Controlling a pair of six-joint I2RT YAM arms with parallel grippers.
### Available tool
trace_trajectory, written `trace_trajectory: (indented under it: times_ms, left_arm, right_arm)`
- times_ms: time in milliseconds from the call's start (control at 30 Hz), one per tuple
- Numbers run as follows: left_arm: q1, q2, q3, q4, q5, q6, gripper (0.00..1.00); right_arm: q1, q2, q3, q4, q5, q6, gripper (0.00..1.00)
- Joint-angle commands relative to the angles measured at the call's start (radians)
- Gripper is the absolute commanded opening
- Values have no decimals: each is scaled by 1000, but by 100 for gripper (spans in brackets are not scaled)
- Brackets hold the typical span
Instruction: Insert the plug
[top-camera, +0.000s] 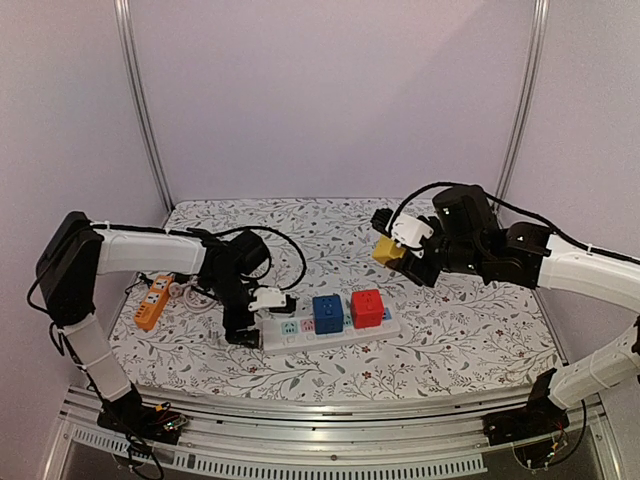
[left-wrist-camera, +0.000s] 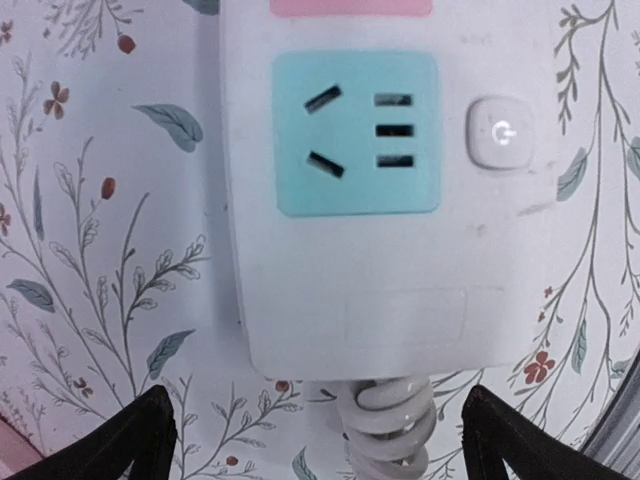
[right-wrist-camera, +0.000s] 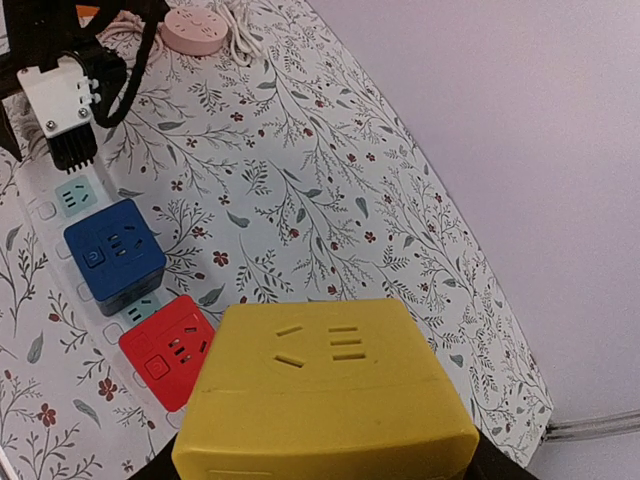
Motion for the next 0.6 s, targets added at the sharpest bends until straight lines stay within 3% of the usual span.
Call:
trace_trajectory:
  times_ms: [0,133,233,367,567]
  left_arm:
    - [-39,78,29,41,3,-20,100]
    - [-69,98,33,48,42,4,97]
    - [-97,116,35,57,46,36,89]
    - [-104,146,50,82,34,63,61]
    - [-120,171,108,78,86,130,56]
  right_arm:
    - [-3,-44,-21,18,17,50,0]
    - [-3,-61,-37,15,6,42,0]
    - [-4,-67,-45,11,1,43,0]
    - [-3,-78,-53,2,-11,46,0]
    - [-4,-104,-44,-53,0,45,0]
